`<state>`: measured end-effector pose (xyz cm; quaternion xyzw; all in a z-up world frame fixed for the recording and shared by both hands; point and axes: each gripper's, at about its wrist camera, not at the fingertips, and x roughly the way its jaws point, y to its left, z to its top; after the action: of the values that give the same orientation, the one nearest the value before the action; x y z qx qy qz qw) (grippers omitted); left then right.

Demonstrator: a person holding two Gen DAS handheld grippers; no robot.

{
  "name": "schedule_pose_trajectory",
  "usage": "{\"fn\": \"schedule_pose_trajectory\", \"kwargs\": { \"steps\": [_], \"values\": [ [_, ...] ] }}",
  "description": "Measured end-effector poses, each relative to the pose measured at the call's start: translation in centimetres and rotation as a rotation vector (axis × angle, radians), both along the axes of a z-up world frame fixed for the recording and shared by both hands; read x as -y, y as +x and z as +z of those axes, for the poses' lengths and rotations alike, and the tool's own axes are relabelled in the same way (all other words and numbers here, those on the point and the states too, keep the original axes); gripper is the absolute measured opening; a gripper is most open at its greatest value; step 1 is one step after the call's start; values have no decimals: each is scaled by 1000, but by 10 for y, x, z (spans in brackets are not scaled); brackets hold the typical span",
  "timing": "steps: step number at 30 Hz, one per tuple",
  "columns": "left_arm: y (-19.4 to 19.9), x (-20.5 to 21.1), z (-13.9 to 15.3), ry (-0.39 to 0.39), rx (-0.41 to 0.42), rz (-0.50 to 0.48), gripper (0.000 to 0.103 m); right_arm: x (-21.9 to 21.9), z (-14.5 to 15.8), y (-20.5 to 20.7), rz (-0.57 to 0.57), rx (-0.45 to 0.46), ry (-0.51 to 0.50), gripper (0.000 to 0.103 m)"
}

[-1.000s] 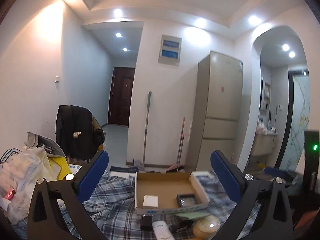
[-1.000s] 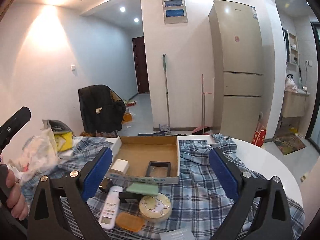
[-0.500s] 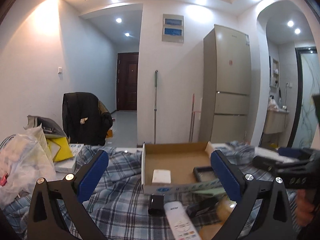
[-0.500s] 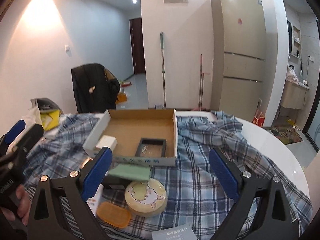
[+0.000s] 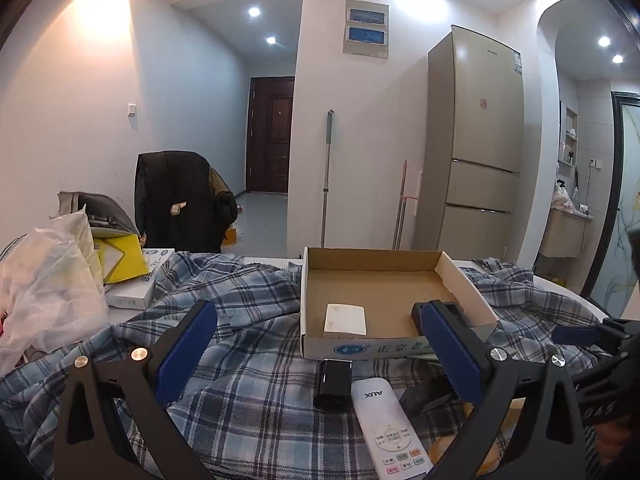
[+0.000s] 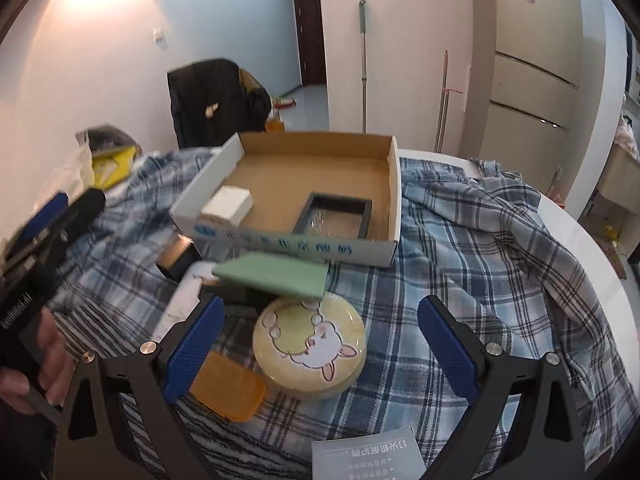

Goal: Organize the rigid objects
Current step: 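Grasp the round yellow cartoon tin with the right gripper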

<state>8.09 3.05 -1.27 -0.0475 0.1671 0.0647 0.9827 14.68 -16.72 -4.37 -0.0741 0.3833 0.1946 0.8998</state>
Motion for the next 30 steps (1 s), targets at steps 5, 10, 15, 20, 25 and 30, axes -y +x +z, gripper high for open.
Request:
{"fn": "schedule_pose_trajectory", "kwargs": {
  "steps": [5,10,15,20,25,30],
  "values": [
    [-2,6,2,23,12,-2,103,-8,-17,5,10,-47,-49,97],
    [-1,4,2,14,7,1,103,-8,-28,12,17,-106,-38,94],
    [2,1,0,-1,-7,3,103,-7,-32,14,21,-134,-23,87],
    [5,-2,-2,-15,-22,4,103,-8,-38,20,25,-175,-5,87],
    [9,-4,-5,-30,-48,9,103,-7,-44,22,6,-208,-8,74],
    [14,-16,-9,-86,-82,22,103,3,-32,19,-43,-164,6,74]
  ]
}}
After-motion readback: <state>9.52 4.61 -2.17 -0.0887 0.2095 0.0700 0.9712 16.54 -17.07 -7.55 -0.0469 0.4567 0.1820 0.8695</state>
